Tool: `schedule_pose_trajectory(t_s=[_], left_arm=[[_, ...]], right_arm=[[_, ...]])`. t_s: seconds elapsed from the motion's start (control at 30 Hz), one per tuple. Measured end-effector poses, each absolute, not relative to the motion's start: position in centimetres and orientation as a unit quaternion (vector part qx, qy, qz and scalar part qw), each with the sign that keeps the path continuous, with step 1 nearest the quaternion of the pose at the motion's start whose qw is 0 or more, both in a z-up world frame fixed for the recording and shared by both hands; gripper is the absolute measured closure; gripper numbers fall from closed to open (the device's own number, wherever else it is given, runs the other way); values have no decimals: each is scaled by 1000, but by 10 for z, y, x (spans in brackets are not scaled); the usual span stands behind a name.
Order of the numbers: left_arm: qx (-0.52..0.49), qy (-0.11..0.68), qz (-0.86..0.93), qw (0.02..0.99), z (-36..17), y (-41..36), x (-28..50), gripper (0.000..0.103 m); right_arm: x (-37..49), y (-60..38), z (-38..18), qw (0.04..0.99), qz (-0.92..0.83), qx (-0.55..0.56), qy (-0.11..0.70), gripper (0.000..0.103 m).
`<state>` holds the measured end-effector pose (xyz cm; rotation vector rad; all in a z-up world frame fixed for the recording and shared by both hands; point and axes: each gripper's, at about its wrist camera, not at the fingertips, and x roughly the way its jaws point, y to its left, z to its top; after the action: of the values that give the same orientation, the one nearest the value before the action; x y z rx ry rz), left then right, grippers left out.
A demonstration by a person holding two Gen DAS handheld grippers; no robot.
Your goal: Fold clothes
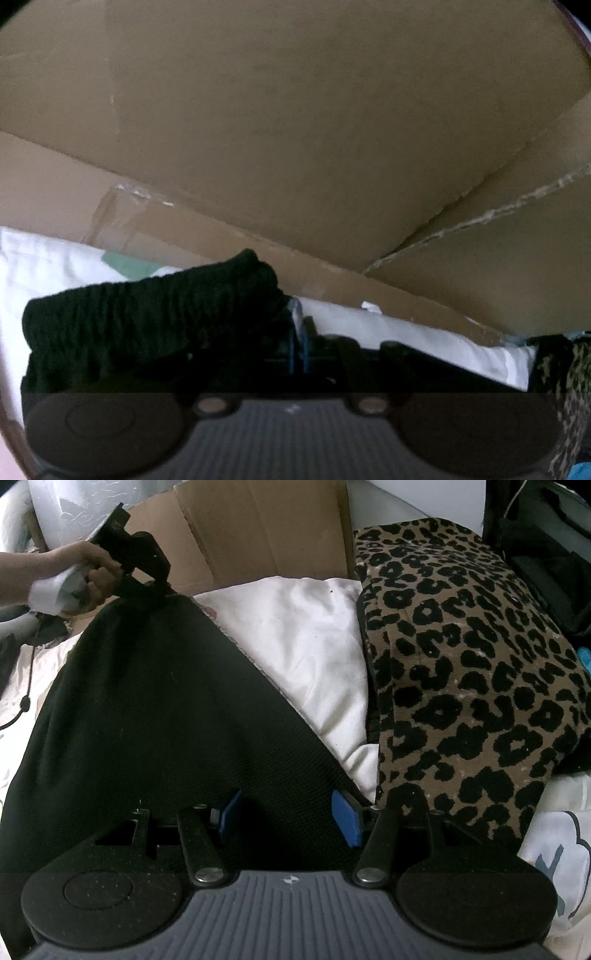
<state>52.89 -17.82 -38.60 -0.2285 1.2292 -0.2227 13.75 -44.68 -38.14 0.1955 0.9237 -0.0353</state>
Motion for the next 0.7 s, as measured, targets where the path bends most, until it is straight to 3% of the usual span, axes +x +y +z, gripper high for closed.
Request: schedule_pose_trajectory(t_s=[0.1, 0.2, 0.3, 0.4, 0.53, 0.7], left_arm=[[-97, 585, -117, 796, -374, -176, 530, 91], [-87, 585, -140, 794, -354, -170, 527, 78], [-53, 567, -155, 807, -326, -162, 519, 52], [-30, 559, -168, 811, -310, -153, 511, 52], [9, 579, -163, 798, -322, -138, 504, 67], [36, 580, -150, 800, -354, -132, 502, 66]], right_arm=[[135, -448, -379, 890, -21, 99, 445, 43], [133, -447, -373, 894, -23, 107, 435, 43], [131, -446, -366, 902, -21, 115, 417, 43], [134, -445, -363, 903, -18, 116, 412, 43], [138, -444, -364, 902, -20, 122, 415, 43], [139, -442, -377, 889, -31, 110, 444, 43]])
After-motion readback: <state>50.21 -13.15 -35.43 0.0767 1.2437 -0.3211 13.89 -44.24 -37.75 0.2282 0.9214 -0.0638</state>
